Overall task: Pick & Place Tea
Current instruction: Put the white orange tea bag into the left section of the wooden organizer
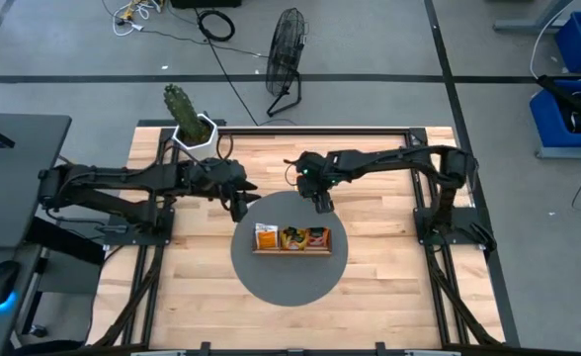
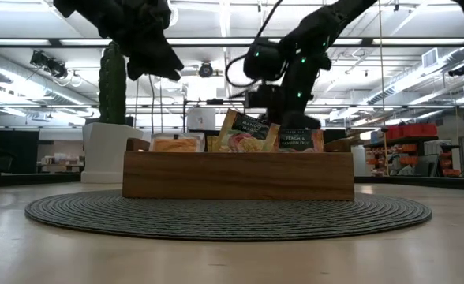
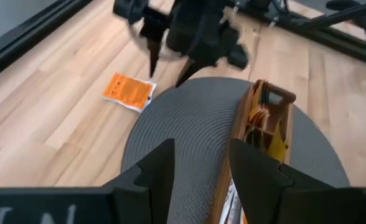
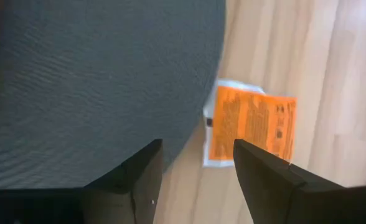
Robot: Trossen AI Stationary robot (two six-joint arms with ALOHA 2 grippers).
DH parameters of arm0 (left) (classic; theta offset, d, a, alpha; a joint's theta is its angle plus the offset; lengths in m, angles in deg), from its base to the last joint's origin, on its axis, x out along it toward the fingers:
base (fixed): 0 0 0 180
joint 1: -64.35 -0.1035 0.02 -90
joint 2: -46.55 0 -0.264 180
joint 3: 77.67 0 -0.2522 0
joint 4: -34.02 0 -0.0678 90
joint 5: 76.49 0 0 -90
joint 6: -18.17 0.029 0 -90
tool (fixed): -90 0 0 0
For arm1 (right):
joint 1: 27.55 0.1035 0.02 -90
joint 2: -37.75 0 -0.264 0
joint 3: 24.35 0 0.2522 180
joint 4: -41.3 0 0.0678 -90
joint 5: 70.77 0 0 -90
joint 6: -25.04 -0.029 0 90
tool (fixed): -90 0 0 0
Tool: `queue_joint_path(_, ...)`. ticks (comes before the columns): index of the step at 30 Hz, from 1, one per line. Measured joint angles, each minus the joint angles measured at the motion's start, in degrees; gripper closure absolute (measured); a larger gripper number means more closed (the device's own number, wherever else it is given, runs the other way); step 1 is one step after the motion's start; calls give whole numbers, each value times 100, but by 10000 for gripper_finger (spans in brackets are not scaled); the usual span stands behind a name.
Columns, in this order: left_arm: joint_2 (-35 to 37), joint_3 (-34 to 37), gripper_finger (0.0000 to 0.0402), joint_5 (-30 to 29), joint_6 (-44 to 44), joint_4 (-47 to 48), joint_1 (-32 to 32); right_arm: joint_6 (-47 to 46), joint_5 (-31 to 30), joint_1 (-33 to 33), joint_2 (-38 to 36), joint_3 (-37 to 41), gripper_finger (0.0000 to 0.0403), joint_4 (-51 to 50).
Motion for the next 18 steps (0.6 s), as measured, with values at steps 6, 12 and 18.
queue_joint_path(6,0,-2,246,2,-22,33,4,39,-374,-98,300,0,201,178)
queue_joint_path(12,0,-2,246,2,-40,66,4,235,-174,-146,353,82,227,126)
queue_joint_path(18,0,-2,246,-14,-43,49,-28,338,-246,-146,353,343,243,500)
